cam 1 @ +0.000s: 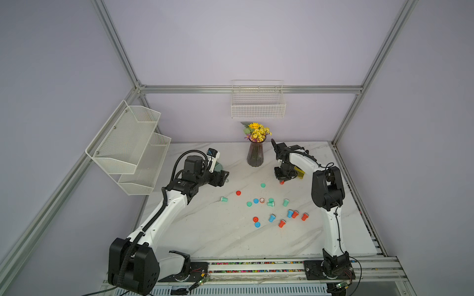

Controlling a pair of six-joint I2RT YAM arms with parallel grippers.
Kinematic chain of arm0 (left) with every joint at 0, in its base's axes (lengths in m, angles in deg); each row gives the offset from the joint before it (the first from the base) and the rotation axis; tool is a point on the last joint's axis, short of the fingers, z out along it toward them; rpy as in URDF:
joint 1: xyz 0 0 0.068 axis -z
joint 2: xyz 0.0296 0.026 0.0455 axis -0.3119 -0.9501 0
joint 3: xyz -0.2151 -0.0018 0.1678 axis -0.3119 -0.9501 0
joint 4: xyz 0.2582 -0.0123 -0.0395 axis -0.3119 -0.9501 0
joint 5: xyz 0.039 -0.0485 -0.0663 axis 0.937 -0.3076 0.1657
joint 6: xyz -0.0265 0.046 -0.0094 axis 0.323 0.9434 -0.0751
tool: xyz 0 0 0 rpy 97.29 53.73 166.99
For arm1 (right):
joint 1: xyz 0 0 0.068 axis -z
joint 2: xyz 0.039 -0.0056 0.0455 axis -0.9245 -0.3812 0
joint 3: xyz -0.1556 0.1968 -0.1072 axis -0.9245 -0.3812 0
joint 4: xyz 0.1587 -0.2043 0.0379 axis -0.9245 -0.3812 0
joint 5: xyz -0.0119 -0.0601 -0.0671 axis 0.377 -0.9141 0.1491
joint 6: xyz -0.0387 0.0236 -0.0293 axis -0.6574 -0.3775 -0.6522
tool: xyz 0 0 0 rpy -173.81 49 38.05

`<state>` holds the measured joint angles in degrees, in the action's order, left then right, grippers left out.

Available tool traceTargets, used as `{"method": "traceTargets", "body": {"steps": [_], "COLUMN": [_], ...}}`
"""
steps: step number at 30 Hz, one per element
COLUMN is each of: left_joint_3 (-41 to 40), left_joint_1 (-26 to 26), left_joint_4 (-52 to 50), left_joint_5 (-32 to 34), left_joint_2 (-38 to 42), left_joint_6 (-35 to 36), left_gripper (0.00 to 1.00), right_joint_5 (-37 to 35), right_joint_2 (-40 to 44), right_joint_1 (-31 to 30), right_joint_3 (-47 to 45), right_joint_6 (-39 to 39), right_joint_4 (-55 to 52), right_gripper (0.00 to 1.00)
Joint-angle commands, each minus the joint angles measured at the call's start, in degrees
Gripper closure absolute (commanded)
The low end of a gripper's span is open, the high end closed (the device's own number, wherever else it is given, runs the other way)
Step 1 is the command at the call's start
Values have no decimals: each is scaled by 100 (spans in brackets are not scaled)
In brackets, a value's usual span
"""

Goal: Close the stamp cap
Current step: Place the stamp at the center of the board.

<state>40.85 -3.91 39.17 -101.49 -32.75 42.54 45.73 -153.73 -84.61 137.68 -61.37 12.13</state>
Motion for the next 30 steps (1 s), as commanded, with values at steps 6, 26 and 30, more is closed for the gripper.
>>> {"method": "traceTargets", "body": {"steps": [6,26,30], "left_joint_3": [205,209,205], "left_joint_1": [-20,-18,-20], "left_joint_4": [112,112,112], "left_joint_5": [-32,-92,-58], "left_joint_2": [136,141,147], "left_joint_6": [35,9,18], "left_gripper": [16,16,16], "right_joint_5": [-95,90,133], "right_joint_2": [-60,106,31], "right_joint_1": [14,15,23], "right_joint_3": [174,249,124], "right_joint_6": [55,47,47], "right_joint_4": [-107,-126,-15], "right_gripper": [57,54,54]}}
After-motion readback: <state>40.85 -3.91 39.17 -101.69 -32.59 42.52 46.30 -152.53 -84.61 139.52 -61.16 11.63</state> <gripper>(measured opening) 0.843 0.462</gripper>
